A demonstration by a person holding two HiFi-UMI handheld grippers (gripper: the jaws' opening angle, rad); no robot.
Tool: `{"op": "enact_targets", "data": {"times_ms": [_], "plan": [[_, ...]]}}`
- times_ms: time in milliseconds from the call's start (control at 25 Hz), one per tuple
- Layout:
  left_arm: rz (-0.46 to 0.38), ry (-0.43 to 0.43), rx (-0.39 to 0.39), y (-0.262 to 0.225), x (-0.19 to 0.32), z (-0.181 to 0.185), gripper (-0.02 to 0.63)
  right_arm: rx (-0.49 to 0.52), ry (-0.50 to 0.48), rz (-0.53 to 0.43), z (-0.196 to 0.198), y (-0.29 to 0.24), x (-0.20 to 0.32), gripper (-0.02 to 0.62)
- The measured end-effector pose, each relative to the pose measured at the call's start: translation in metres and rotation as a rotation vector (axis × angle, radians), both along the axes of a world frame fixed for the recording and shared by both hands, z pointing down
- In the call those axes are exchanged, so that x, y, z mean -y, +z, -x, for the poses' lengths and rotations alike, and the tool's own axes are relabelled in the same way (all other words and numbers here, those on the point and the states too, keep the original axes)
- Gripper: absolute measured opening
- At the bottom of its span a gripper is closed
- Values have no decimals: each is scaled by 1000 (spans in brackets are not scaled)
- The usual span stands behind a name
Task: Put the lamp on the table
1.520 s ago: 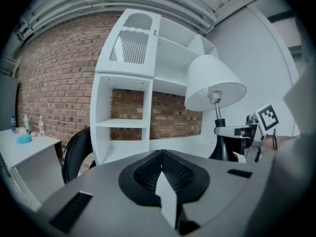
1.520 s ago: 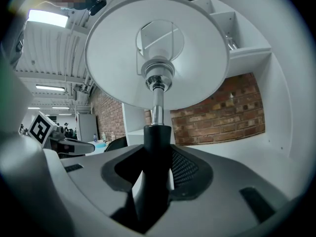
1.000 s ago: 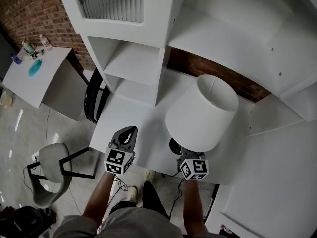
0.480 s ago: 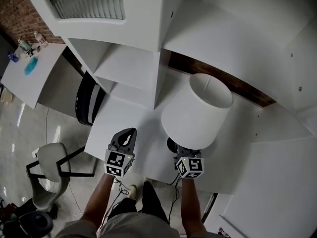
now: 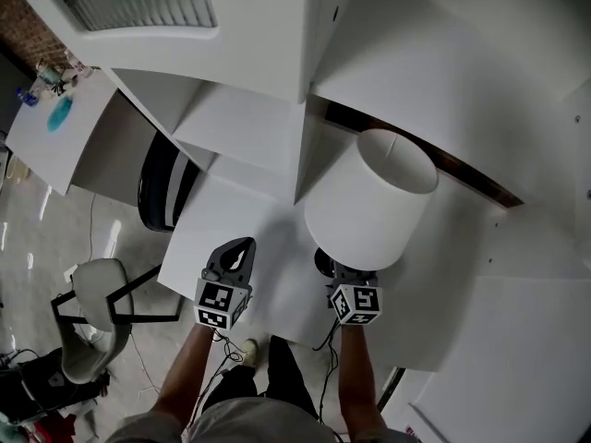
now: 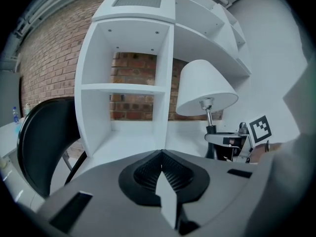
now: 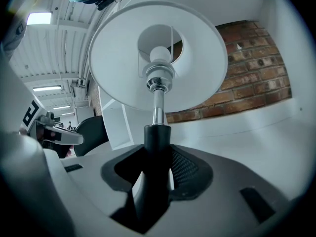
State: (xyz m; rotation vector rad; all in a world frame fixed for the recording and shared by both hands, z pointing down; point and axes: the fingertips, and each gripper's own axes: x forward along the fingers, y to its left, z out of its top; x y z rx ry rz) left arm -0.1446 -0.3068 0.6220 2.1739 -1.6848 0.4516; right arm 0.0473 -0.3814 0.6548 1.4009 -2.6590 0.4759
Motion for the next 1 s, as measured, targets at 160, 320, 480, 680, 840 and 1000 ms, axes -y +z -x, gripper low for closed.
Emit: {"op": "enact_targets", "data": {"times_ms": [160,320,480,680,840,1000], "plan": [[7,-20,0,5,0,7,3,-10,1,-4,2,9,2,167],[16,-26,-2,11,-2,12,4,-28,-18,-34,7,9,-1,167],[43,-12,-3,18,-8,8,4,-50,-29,-50,10,9,-4,167],[23,-1,-12,18,-11,5,3,-91,-36,-64,13,10,-7,167],[47,17,-17,21,-17,3,4,-135,-47,-86,18,10,-11,167],[42,26,-13,21,-20,5,5,-142,-39,-107,19,9,-13,166]]}}
